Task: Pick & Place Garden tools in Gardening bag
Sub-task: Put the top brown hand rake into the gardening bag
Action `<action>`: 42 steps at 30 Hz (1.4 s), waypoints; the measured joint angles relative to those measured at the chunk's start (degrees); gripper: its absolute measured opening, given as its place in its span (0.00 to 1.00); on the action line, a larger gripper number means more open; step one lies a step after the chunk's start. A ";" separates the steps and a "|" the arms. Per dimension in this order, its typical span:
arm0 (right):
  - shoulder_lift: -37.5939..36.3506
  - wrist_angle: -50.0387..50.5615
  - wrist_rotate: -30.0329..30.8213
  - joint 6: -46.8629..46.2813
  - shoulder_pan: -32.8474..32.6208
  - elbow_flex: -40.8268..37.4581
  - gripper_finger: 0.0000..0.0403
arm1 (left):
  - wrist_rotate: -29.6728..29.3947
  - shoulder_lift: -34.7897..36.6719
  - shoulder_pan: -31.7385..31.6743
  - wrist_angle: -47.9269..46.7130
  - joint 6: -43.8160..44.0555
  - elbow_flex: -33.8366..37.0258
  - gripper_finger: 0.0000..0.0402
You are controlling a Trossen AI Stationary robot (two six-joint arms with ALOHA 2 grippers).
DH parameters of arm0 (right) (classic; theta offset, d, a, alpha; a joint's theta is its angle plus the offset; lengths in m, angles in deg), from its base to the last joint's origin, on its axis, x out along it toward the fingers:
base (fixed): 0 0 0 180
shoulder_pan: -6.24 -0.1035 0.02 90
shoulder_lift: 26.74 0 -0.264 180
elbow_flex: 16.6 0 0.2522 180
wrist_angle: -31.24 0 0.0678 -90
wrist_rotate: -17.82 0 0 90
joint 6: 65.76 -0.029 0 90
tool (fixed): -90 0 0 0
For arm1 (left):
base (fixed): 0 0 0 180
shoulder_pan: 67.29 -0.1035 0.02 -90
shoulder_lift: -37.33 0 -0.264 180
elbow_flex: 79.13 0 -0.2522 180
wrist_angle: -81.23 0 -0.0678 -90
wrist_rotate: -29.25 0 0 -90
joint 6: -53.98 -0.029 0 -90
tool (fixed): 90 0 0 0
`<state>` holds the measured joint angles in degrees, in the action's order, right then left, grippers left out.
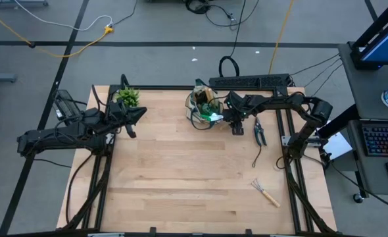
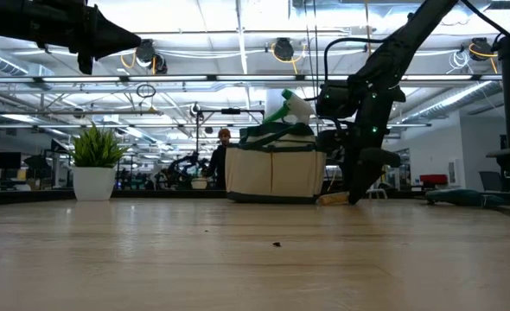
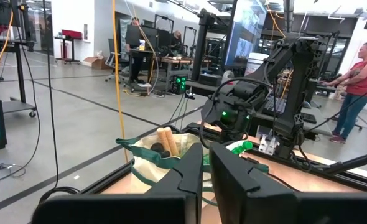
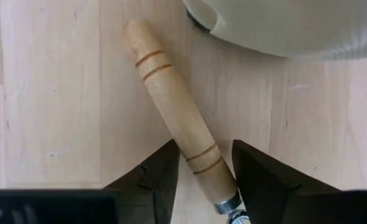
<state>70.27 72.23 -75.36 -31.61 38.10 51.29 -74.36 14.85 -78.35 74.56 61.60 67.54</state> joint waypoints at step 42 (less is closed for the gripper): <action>-8.53 5.26 7.65 -1.81 -1.60 -0.17 0.15 | 0.00 0.00 -0.01 0.00 -1.18 -0.01 0.10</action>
<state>61.74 77.49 -67.71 -33.42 36.51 51.11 -74.36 14.85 -78.36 74.57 60.42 67.53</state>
